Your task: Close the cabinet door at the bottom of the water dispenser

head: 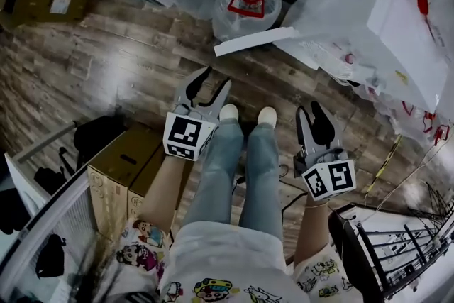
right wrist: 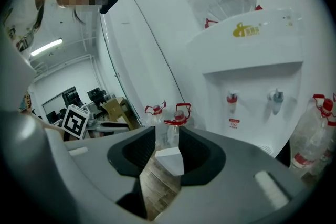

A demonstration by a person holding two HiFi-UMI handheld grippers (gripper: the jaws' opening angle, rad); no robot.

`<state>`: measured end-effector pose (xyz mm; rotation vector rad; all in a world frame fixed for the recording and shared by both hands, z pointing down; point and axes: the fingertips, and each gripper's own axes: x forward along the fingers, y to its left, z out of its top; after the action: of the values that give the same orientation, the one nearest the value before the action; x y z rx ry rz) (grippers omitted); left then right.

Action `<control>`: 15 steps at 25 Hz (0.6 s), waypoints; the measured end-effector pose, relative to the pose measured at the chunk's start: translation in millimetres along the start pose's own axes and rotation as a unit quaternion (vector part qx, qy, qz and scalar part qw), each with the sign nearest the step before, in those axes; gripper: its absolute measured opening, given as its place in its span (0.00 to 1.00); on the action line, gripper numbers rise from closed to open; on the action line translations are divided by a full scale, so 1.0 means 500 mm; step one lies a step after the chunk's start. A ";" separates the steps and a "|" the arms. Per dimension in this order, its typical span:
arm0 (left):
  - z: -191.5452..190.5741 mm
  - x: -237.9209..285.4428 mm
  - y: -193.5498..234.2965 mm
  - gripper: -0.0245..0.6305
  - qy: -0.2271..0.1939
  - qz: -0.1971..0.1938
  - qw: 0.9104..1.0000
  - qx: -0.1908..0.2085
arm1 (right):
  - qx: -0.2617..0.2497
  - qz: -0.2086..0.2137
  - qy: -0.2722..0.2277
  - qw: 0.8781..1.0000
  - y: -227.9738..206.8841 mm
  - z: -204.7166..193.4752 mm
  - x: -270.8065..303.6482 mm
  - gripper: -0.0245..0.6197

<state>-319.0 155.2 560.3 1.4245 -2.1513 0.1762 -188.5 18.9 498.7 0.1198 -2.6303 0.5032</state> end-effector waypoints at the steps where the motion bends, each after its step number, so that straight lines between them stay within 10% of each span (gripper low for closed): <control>1: -0.017 0.009 0.005 0.32 0.003 0.002 1.000 -0.002 | 0.000 0.004 0.004 1.000 -0.001 -0.016 0.009 0.25; 15: -0.201 0.148 0.087 0.34 0.085 0.005 0.996 -0.024 | 0.027 0.016 0.043 0.999 -0.026 -0.174 0.108 0.25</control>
<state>-341.9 153.5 690.6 1.3233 -2.0121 0.2393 -198.1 38.9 599.4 0.0714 -2.5382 0.5778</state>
